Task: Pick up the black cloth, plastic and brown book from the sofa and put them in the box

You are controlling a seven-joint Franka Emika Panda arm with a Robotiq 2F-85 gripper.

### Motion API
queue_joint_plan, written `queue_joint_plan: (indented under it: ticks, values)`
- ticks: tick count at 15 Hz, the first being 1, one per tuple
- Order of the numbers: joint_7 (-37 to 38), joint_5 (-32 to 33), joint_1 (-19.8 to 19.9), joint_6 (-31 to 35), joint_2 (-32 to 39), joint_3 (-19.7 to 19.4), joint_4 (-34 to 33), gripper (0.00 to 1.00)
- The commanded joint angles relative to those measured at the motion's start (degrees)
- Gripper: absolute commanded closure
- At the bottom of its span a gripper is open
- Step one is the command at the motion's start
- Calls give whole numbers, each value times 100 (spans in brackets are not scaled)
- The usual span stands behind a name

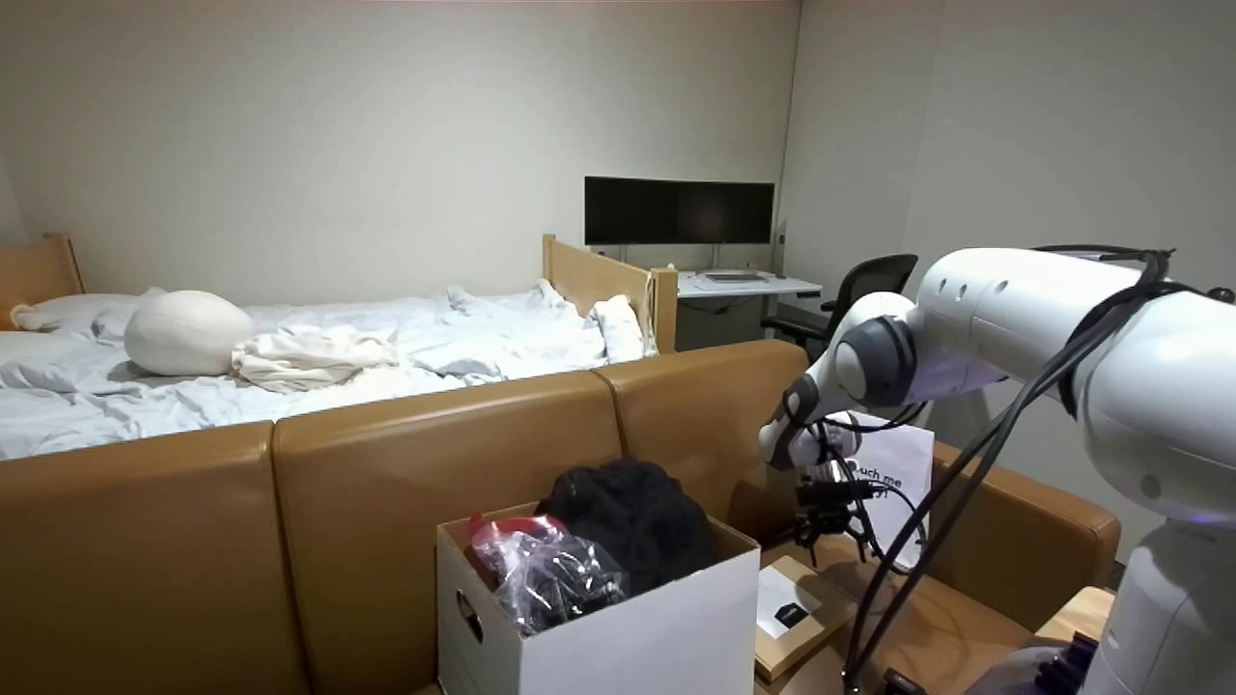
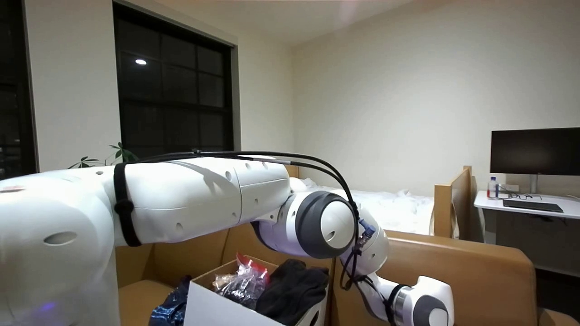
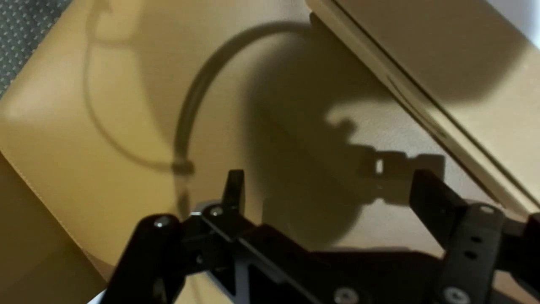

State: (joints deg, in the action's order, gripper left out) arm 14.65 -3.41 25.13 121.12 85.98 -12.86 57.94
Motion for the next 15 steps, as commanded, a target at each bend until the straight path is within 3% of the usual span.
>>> queue_joint_plan:
  ticks: [1,7,15]
  values:
    - [-705,300,-166,-77,3,142,64,0]
    - [-1748,553,-441,39,-63,440,22,0]
    - [-3980,605,-264,652,-384,740,614,0]
